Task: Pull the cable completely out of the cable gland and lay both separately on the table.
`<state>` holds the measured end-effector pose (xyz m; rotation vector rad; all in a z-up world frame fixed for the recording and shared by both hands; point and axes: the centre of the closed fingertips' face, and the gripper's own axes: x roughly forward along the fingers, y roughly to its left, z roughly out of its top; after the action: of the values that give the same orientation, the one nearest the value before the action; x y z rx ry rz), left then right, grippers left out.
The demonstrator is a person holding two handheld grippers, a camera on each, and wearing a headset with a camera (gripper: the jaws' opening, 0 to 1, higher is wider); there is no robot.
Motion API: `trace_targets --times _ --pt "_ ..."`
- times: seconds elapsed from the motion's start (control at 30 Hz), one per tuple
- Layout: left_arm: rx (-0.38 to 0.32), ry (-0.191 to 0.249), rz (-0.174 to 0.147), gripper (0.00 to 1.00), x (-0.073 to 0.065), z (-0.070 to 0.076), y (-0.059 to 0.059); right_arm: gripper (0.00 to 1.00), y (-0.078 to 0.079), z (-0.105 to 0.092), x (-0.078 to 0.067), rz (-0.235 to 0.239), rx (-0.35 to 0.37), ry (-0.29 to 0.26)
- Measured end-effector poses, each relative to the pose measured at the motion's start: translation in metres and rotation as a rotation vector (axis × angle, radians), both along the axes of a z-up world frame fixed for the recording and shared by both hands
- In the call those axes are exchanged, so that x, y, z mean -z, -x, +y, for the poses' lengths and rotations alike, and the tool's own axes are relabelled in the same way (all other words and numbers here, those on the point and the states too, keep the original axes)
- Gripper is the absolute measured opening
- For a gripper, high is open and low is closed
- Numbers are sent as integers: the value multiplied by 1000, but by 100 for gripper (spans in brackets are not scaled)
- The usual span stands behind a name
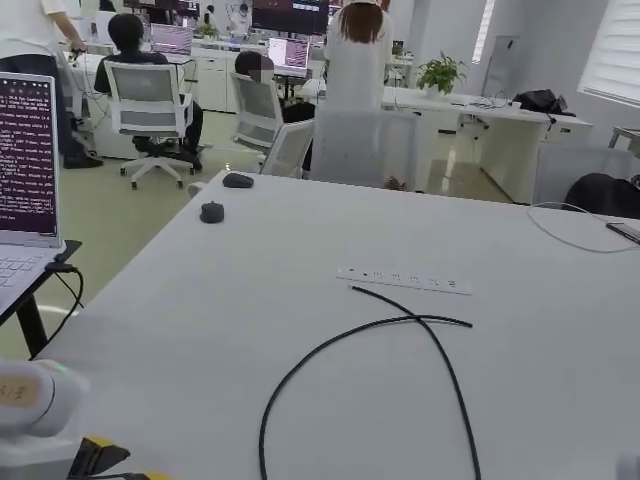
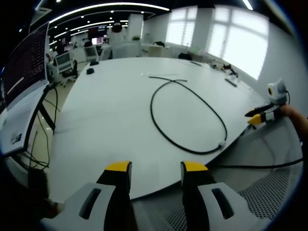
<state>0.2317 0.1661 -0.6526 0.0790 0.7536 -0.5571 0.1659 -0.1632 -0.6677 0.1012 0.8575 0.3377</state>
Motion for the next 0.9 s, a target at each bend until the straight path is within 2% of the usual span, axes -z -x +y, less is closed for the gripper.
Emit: trace_targets --times 0.2,0.43,0.73,0.9 --pt "-1 6 2 41 0 0 0 45 0 0 1 5 -3 0" --pt "-11 22 -11 41 -3 -1 -1 45 1 1 2 13 -12 4" --pt "-5 10 -6 41 -1 -1 0 44 1 2 2 13 -20 -1" --pt "13 -22 1 42 1 -2 2 46 0 1 1 2 -13 0"
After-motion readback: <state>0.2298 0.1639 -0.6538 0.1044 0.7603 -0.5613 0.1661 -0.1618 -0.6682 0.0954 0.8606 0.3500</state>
